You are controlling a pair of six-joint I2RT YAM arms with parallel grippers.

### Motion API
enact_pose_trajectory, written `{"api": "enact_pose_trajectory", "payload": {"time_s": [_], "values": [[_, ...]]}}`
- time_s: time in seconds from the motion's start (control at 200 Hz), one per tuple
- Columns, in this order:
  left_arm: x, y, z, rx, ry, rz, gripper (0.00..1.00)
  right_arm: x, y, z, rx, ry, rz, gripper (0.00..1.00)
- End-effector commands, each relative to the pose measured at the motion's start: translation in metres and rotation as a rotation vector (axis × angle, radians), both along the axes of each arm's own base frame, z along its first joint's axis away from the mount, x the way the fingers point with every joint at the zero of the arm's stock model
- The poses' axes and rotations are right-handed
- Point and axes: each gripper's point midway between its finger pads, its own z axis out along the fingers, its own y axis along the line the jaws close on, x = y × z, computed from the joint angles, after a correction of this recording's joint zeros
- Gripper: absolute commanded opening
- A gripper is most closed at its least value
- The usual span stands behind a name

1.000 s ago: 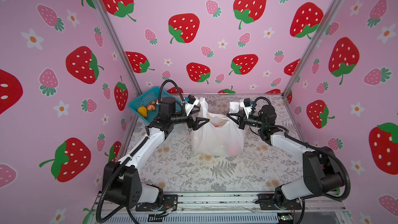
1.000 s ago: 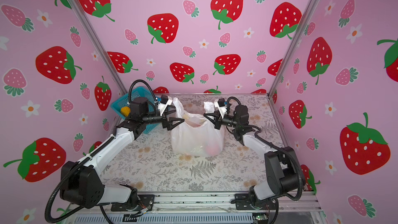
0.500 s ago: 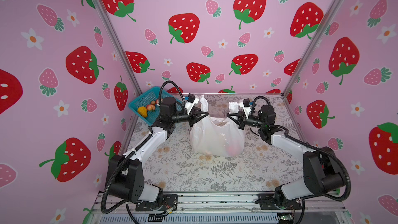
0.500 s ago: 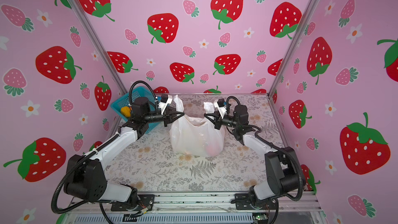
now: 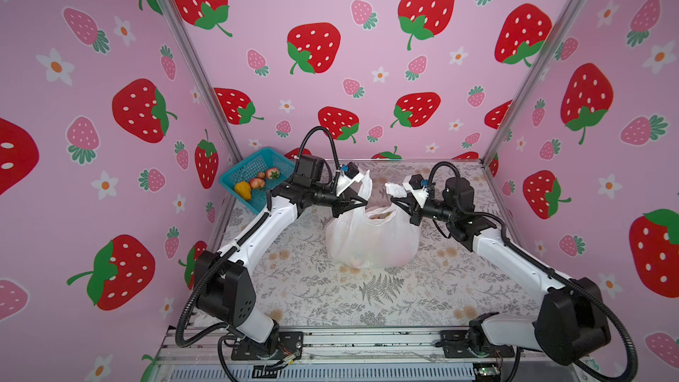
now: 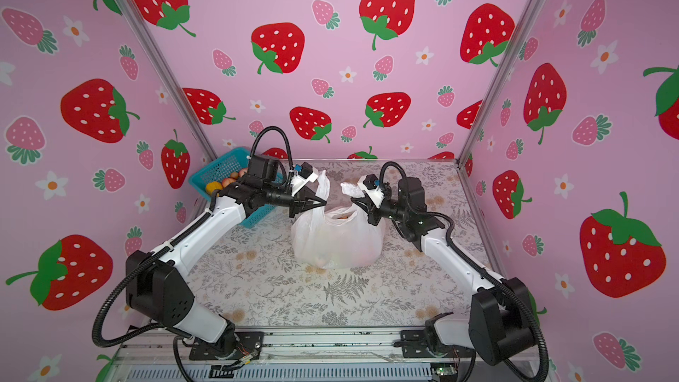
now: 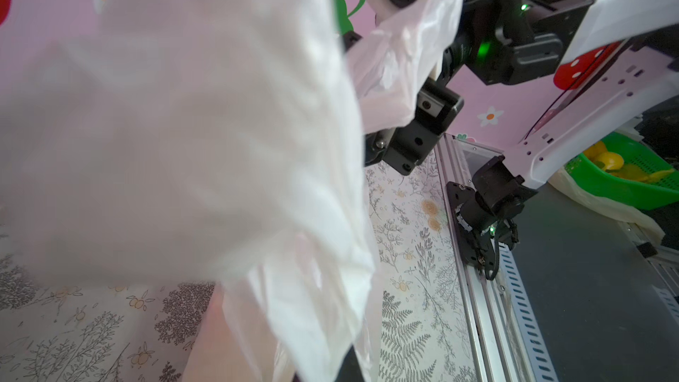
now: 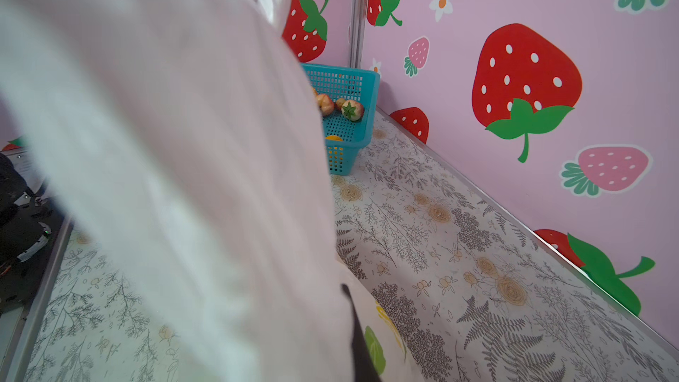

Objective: Place the fake fruits into the plastic bag and tie a complex knot

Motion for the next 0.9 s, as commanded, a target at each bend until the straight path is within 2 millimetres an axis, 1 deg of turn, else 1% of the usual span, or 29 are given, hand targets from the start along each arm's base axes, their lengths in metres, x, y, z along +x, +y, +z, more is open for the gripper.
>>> {"api": "enact_pose_trajectory", "payload": {"time_s": [0.0, 0.07, 0.21, 0.365, 0.45, 0.495, 0.62, 0.795, 0.835, 0.855, 0.87, 0.896], "values": [[-0.018, -0.002, 0.001, 0.07, -0.07, -0.061, 0.0, 0.008, 0.0, 0.002, 0.004, 0.041, -0.03, 0.0], [-0.026, -0.004, -0.005, 0.141, -0.143, -0.086, 0.0, 0.006, 0.001, 0.0, 0.041, 0.111, 0.001, 0.0], [-0.032, -0.009, -0.019, 0.298, -0.239, -0.13, 0.0, -0.004, 0.005, 0.001, 0.128, 0.212, 0.089, 0.0], [-0.03, -0.016, -0.039, 0.513, -0.329, -0.181, 0.0, -0.005, 0.008, -0.004, 0.145, 0.285, 0.142, 0.02], [-0.024, -0.015, -0.051, 0.628, -0.373, -0.196, 0.0, -0.005, 0.008, -0.005, 0.151, 0.307, 0.164, 0.03], [-0.021, -0.014, -0.053, 0.673, -0.396, -0.201, 0.0, -0.006, 0.008, -0.006, 0.15, 0.31, 0.173, 0.04], [-0.011, -0.015, -0.05, 0.751, -0.429, -0.2, 0.0, -0.006, 0.005, -0.01, 0.146, 0.303, 0.173, 0.08], [-0.004, -0.019, -0.043, 0.763, -0.458, -0.192, 0.0, -0.006, 0.002, -0.012, 0.15, 0.294, 0.177, 0.1], [-0.005, -0.02, -0.043, 0.753, -0.452, -0.189, 0.04, -0.006, 0.002, -0.012, 0.155, 0.294, 0.175, 0.1], [-0.006, -0.021, -0.042, 0.747, -0.447, -0.187, 0.04, -0.006, 0.002, -0.012, 0.157, 0.294, 0.173, 0.09], [-0.007, -0.021, -0.042, 0.742, -0.441, -0.187, 0.09, -0.006, 0.002, -0.011, 0.158, 0.292, 0.171, 0.09], [-0.008, -0.021, -0.042, 0.734, -0.431, -0.184, 0.12, -0.005, 0.002, -0.011, 0.157, 0.289, 0.166, 0.09]]}}
